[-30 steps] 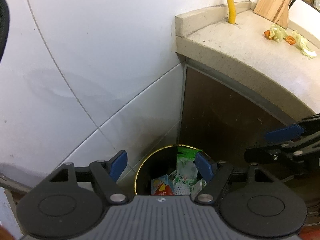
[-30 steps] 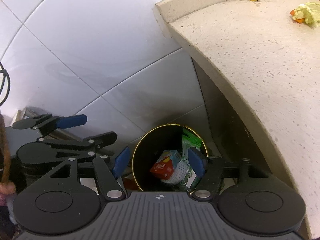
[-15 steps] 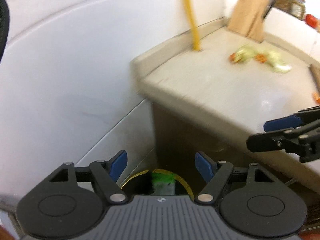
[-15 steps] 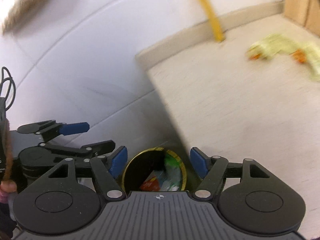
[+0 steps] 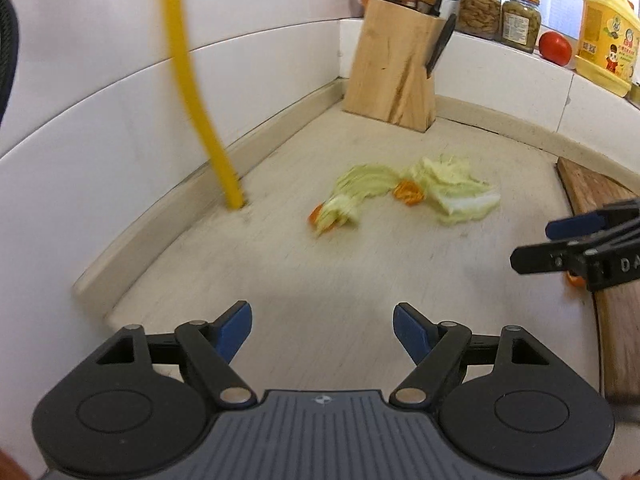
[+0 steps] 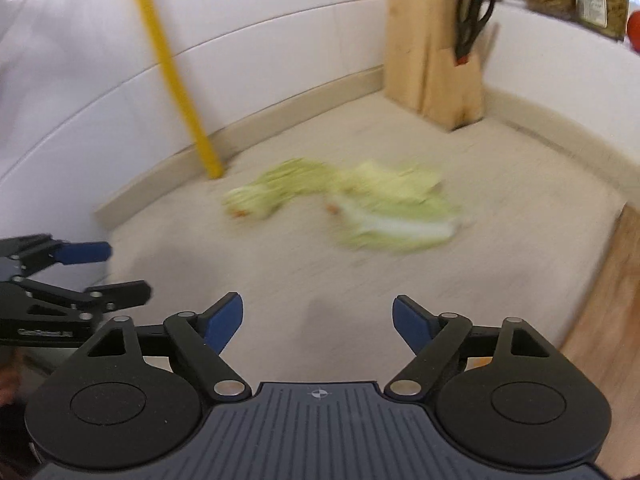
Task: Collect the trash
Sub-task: 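Raise both tools out of the bin back over the counter, then close the left gripper on a cabbage leaf while the right grasps another leaf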
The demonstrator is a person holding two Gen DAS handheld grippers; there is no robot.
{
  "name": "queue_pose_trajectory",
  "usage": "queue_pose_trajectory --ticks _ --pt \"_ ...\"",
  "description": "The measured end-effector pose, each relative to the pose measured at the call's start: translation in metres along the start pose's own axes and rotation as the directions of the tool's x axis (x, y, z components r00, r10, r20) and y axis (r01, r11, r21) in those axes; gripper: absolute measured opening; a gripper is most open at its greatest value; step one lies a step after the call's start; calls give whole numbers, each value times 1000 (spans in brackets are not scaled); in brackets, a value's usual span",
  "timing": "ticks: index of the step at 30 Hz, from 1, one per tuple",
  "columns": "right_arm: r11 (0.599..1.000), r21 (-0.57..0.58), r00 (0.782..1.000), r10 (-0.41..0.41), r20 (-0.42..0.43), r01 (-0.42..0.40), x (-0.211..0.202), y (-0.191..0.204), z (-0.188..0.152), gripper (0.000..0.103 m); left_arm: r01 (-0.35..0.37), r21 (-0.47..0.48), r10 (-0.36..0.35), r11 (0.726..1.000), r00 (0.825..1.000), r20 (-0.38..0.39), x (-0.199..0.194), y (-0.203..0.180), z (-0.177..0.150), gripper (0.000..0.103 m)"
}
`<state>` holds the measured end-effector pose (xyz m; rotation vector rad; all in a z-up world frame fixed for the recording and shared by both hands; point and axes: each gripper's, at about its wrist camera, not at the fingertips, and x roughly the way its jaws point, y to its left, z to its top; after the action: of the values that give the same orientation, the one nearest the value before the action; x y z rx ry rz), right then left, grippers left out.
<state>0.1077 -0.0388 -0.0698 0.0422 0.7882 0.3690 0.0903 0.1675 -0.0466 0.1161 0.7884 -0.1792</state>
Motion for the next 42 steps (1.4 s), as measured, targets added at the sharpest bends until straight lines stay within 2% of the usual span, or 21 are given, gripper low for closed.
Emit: queue_pose_trajectory --ticks 6,11,16,21,24,26,28,32,33,34,35,36,37,38,39,40,41,42 --pt "992 -113 999 -50 14 51 36 -22 23 90 4 14 -4 1000 1000 12 24 -11 26 77" --pt "984 -172 999 -38 -6 37 65 -25 36 90 26 47 -26 999 1000 10 42 -7 43 77" --pt "981 -195 1000 -16 -23 11 91 -23 52 90 102 59 -103 993 994 23 61 2 59 77" --pt "974 -221 996 -62 -69 46 101 -27 56 67 149 68 -150 986 989 4 85 8 71 77" --pt "986 -167 995 -28 -98 11 88 -36 58 53 185 89 -185 979 983 -6 100 5 80 77" --pt "993 -121 996 -1 -93 -11 78 -44 59 40 197 119 -197 973 980 -15 111 0 89 77" --pt "997 -66 995 34 -98 -41 70 -52 61 32 206 165 -204 965 979 -29 122 -10 98 77" --pt "998 -34 995 46 -88 -50 64 -57 61 27 219 232 -199 948 974 -107 152 -20 110 77" --pt "998 -24 995 51 -86 -53 63 -58 62 27 230 231 -203 945 970 -134 159 -20 112 74" --pt "998 -20 995 52 -85 -54 63 -59 62 27 247 229 -214 942 964 -157 163 -20 113 64" --pt "998 -24 995 48 -82 -50 63 -59 63 28 268 227 -233 936 958 -168 165 -20 114 59" --pt "999 -35 997 37 -73 -40 63 -59 64 31 279 231 -244 932 955 -169 165 -20 115 46" --pt "998 -51 997 28 -71 -31 64 -58 64 38 280 243 -242 929 955 -173 164 -22 115 39" --pt "997 -67 997 24 -70 -28 66 -57 64 43 287 246 -246 926 951 -186 164 -22 116 36" --pt "996 -82 998 15 -55 -19 66 -56 64 47 294 245 -250 924 948 -195 163 -23 117 27" --pt "995 -103 999 2 -42 -7 67 -54 64 64 305 247 -257 920 944 -206 162 -23 116 19" --pt "991 -134 999 -4 -40 -1 68 -53 63 80 311 247 -261 918 941 -215 161 -22 115 15" --pt "988 -155 999 -12 -31 8 68 -52 63 85 321 235 -270 918 936 -223 160 -21 115 9"
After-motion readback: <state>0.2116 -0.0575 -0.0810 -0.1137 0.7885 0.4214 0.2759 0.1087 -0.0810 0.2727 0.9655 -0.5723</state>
